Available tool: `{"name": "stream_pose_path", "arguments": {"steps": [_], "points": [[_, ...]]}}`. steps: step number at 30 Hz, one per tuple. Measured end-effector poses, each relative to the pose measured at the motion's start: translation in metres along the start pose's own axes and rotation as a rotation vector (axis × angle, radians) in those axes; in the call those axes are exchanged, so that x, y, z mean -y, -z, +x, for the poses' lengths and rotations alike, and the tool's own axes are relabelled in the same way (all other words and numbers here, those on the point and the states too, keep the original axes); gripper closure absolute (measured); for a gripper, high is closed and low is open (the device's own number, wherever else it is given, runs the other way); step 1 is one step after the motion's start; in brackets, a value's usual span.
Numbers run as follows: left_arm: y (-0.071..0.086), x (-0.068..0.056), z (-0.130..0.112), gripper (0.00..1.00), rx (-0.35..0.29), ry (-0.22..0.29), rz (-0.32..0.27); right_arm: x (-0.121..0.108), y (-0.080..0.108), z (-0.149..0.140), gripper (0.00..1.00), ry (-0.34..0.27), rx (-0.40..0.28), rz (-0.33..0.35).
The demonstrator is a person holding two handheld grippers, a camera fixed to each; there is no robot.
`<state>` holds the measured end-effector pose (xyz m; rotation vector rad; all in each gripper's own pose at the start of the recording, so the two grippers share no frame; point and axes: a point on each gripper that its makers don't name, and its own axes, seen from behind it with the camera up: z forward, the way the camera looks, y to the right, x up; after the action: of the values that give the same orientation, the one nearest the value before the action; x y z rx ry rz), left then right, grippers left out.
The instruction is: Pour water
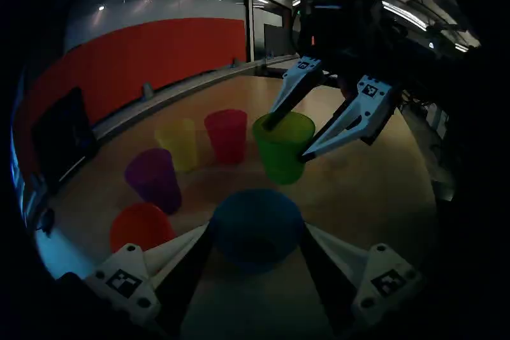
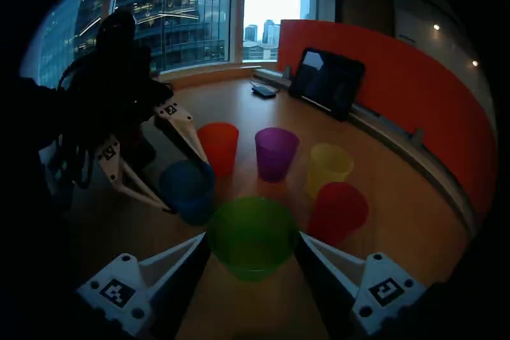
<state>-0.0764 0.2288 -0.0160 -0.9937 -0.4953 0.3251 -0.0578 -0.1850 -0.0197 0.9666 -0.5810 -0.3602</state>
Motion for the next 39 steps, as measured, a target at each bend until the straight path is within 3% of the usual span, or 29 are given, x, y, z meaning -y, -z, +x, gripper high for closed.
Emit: {"name": "stream_pose_path", "arguments": {"steps": [8,14,27,39], "points": [[0.002,0.0,-0.008,0.1,0.02,0.003,0.004,0.003,-0.004,-0.006,0.09,-0.003,0.009,0.001],[0.006,0.001,-0.019,0.03,0.047,0.019,0.013,0.006,-0.009,-0.012,0.09,-0.007,0.014,0.005],[0.021,0.003,-0.035,0.03,0.064,0.054,0.034,0.016,-0.014,-0.022,0.09,-0.019,0.02,0.015],[0.03,0.003,-0.034,0.03,0.065,0.05,0.046,0.017,-0.01,-0.025,0.06,-0.034,0.021,0.005]]}}
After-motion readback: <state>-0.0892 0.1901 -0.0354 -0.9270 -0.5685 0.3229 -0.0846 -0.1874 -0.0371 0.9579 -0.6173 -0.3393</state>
